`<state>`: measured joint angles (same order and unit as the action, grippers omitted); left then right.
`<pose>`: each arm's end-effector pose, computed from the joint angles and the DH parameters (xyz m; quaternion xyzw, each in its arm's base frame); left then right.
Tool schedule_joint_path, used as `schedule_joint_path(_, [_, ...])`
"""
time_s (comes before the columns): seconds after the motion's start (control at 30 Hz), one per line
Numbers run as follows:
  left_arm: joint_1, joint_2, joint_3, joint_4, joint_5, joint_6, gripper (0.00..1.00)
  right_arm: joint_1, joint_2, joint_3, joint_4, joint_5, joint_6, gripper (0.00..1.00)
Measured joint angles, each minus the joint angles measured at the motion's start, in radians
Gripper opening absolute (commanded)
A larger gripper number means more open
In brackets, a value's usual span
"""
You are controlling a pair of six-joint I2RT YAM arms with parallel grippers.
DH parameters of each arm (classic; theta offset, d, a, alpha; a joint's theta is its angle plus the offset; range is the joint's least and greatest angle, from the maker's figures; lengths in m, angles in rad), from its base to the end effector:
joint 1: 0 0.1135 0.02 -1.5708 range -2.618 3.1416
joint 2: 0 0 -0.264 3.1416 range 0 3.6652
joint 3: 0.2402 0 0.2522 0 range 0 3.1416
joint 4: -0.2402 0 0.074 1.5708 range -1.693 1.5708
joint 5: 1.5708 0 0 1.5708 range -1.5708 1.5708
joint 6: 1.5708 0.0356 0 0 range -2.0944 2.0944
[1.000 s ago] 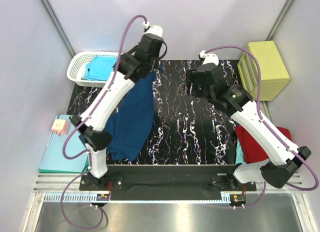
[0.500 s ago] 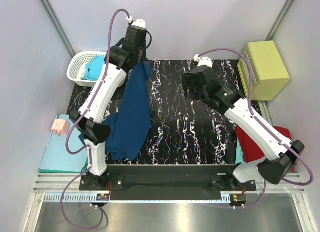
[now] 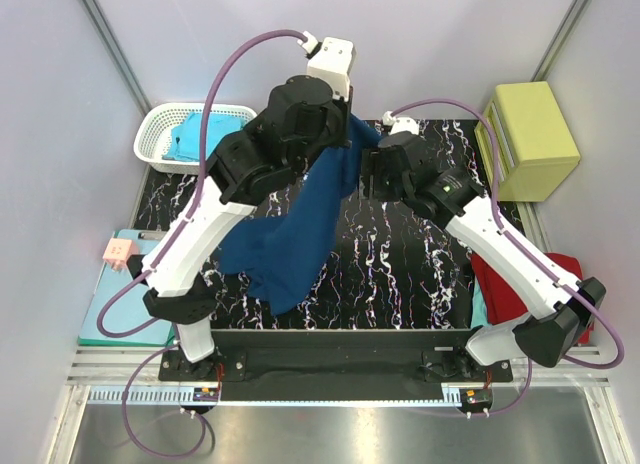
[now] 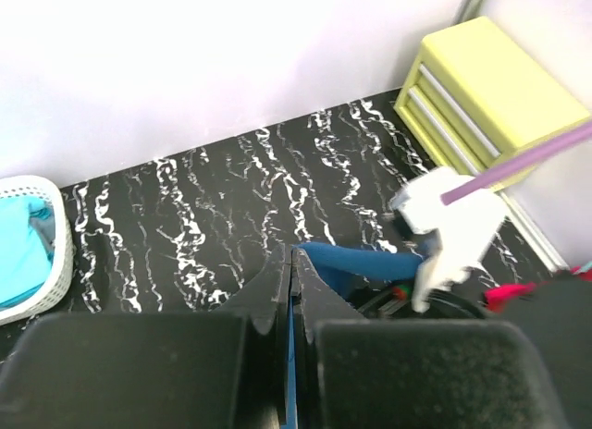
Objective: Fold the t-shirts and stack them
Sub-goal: Flatten out the tshirt
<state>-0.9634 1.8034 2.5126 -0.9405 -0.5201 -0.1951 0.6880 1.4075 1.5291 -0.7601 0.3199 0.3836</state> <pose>0.2027 -0.2607 0.5514 0.1359 0.7622 -0.1597 0.6124 0.2385 0.1815 0.3990 -0.0629 0.8826 0.1042 0.4542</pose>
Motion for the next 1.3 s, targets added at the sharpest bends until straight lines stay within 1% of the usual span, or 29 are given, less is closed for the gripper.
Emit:
schedule_joint_path(0.23, [-0.076, 0.035, 0.04, -0.008, -0.016, 0.003, 0.0, 0.0, -0.006, -0.074, 0.008, -0.021, 0.022, 0.75])
schedule_joint_path(0.37, [-0.066, 0.03, 0.028, -0.006, -0.043, 0.008, 0.0, 0.0, -0.032, -0.096, 0.008, -0.016, 0.028, 0.76])
schedule_joint_path(0.47, [-0.013, -0.026, -0.077, 0.002, -0.064, 0.0, 0.0, 0.0, -0.058, -0.098, 0.008, -0.011, 0.031, 0.76])
schedule_joint_path(0.6, [0.115, -0.158, -0.292, -0.011, -0.115, -0.026, 0.0, 0.0, -0.098, -0.115, 0.008, 0.005, 0.038, 0.76])
schedule_joint_path(0.7, [0.196, -0.248, -0.402, -0.024, -0.192, -0.042, 0.0, 0.0, -0.105, -0.126, 0.008, 0.007, 0.044, 0.76])
schedule_joint_path(0.77, [0.226, -0.293, -0.44, -0.036, -0.232, -0.047, 0.0, 0.0, -0.103, -0.133, 0.008, 0.008, 0.049, 0.76])
schedule_joint_path(0.8, [0.239, -0.312, -0.452, -0.042, -0.249, -0.051, 0.02, 0.0, -0.1, -0.134, 0.008, 0.008, 0.051, 0.76])
schedule_joint_path(0.87, [0.261, -0.343, -0.475, -0.047, -0.274, -0.062, 0.08, 0.0, -0.093, -0.134, 0.01, 0.006, 0.055, 0.76])
schedule_joint_path(0.97, [0.289, -0.369, -0.523, -0.052, -0.291, -0.077, 0.08, 0.0, -0.078, -0.134, 0.014, 0.002, 0.059, 0.76])
schedule_joint_path(1.17, [0.319, -0.372, -0.618, -0.061, -0.296, -0.094, 0.13, 0.0, -0.041, -0.134, 0.016, -0.007, 0.06, 0.77])
schedule_joint_path(1.3, [0.356, -0.365, -0.635, -0.061, -0.282, -0.101, 0.31, 0.0, -0.033, -0.134, 0.021, -0.019, 0.06, 0.77])
